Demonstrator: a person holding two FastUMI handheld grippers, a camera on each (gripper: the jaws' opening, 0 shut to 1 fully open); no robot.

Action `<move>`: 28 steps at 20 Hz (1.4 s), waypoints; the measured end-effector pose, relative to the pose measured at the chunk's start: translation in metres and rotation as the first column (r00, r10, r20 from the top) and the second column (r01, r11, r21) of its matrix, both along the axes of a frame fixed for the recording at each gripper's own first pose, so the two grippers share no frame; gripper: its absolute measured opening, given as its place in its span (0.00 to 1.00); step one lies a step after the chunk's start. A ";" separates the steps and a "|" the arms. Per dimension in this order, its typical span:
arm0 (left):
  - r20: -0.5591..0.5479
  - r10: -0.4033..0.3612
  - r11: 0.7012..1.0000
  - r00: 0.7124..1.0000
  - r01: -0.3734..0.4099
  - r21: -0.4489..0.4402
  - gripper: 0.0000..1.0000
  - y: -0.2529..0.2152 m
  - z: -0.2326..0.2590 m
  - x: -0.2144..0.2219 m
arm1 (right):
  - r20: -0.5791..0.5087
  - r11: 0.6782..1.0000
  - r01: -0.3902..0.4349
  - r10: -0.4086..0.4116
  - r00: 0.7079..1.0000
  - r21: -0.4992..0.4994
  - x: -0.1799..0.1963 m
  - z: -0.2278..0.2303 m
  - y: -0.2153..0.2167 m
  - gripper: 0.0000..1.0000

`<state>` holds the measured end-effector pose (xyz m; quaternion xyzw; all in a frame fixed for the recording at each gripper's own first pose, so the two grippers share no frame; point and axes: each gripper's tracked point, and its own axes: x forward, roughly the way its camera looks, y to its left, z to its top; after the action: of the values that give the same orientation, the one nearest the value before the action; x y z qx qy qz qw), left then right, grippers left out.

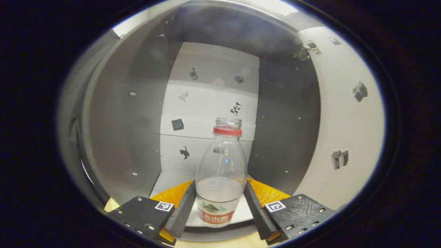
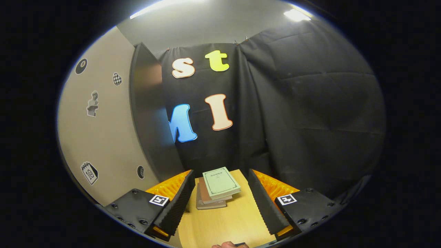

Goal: Open the cabinet door with the right hand, grasp the bottle in the cabinet with the left hand and place it on the coaster, then close the cabinet door with the right hand.

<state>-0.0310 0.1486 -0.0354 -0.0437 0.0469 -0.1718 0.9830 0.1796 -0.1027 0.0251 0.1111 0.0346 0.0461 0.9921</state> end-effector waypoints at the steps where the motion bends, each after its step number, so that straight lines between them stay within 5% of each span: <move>1: 0.008 -0.001 1.000 1.000 0.001 0.012 0.79 0.007 0.001 -0.015 | 0.009 1.000 -0.005 0.005 1.000 0.010 -0.002 0.002 0.002 0.98; 11: -0.002 0.029 0.998 1.000 -0.029 0.062 0.81 0.096 -0.038 -0.159 | 0.040 0.999 0.015 -0.013 0.999 -0.051 -0.055 0.007 0.029 0.98; 20: -0.063 0.059 0.991 0.996 -0.051 0.123 0.79 0.153 -0.166 -0.239 | 0.041 0.998 -0.008 0.011 0.999 -0.067 -0.096 0.005 0.059 0.98; 28: -0.110 0.114 0.992 0.987 -0.107 0.065 0.79 0.191 -0.293 -0.269 | 0.005 0.994 0.020 -0.019 1.000 -0.111 -0.111 -0.007 0.073 0.98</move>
<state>-0.3000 0.3393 -0.3282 -0.0271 0.1052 -0.1129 0.9876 0.0688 -0.0300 0.0184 0.0559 0.0339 0.0347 0.9973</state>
